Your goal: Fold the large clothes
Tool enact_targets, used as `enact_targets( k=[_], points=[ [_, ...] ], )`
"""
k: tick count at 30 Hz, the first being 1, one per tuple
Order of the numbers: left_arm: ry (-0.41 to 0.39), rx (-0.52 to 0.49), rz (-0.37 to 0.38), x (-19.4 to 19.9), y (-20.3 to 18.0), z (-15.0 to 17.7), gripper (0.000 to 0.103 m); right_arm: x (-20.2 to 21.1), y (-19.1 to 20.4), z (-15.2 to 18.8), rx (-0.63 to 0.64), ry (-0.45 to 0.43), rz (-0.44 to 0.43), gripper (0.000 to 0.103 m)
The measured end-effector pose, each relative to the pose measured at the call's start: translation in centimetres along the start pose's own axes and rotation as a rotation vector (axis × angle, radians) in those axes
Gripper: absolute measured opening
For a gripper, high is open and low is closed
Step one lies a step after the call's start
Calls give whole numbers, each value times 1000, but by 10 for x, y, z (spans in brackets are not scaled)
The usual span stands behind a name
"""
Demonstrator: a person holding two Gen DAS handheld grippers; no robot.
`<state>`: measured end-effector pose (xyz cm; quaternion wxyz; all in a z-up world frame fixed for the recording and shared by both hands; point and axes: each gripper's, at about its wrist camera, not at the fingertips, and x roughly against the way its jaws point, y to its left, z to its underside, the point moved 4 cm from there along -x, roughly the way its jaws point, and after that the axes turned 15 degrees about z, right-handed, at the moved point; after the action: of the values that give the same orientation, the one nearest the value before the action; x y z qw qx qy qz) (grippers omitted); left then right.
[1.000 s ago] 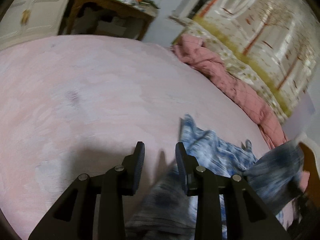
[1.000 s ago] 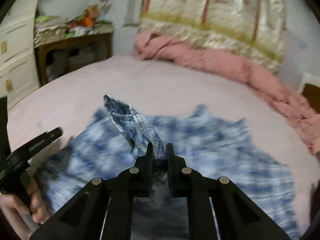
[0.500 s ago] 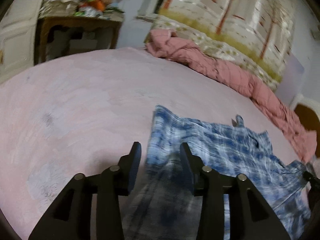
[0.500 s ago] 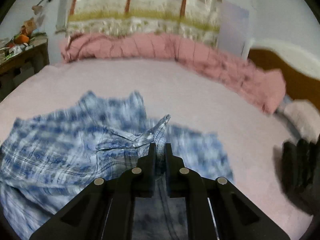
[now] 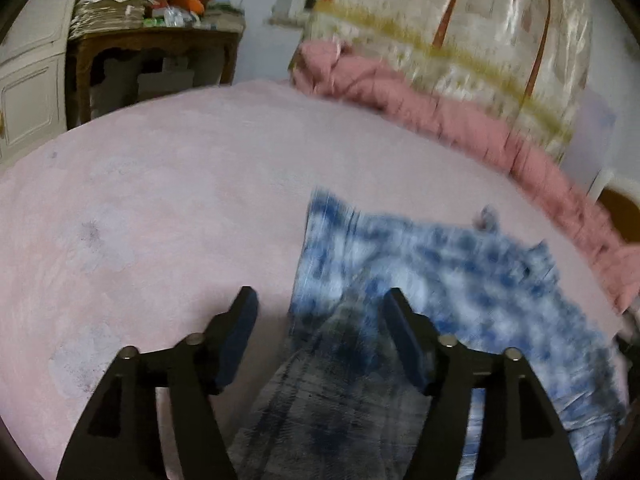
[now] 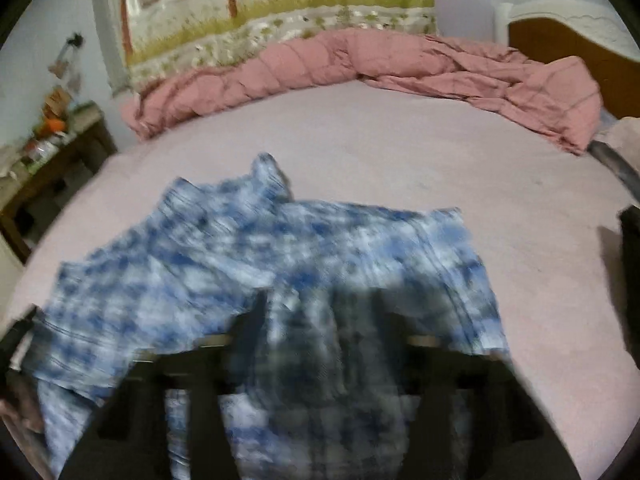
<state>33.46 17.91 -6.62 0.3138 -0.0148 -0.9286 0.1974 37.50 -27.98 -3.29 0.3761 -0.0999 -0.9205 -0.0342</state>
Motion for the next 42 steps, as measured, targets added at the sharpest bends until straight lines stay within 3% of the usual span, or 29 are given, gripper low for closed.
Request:
enact_targets(
  k=[2,4,7,9,10,11,12,13,17,21,23,26,28,31,34,37,40,42],
  points=[
    [107,-7,-59,-20,2,6,67,-11,6,-4,43,37,21,65],
    [101,-43,-89,-21,-3,5,67,-30,16,-4,92,102,6,64],
    [104,-40,-86,-22,-3,5,67,-58,27,4,132,202,-27,51],
    [94,-30,-71,-19,-1,5,67,-61,31,5,155,164,-8,49],
    [88,-28,-66,-18,0,5,67,-58,35,4,178,129,-3,34],
    [81,-26,-60,-17,0,5,66,-54,40,3,210,90,16,8],
    [75,-24,-56,-16,0,5,66,-52,40,1,211,57,69,3],
    [68,-22,-53,-15,0,5,66,-51,39,-2,196,35,94,3],
    [41,-12,-41,-11,0,3,66,-36,24,-15,87,-51,64,3],
    [27,-44,-19,-7,-6,2,66,-38,25,-10,160,-36,153,3],
    [-29,-123,25,9,-24,2,66,-22,20,-5,182,-69,189,17],
    [-163,-304,105,53,-66,12,69,19,4,6,159,-117,116,33],
    [-213,-351,116,81,-84,24,70,50,-8,14,156,-160,84,38],
    [-265,-373,169,119,-98,43,72,113,-31,27,137,-270,49,62],
    [-350,-394,156,162,-109,57,79,157,-48,39,106,-342,26,72],
    [-442,-428,140,204,-120,70,100,195,-66,55,59,-402,6,93],
    [-523,-479,98,238,-133,76,103,223,-80,71,31,-448,6,103],
    [-549,-495,88,252,-138,79,103,237,-85,83,25,-469,13,103]
  ],
)
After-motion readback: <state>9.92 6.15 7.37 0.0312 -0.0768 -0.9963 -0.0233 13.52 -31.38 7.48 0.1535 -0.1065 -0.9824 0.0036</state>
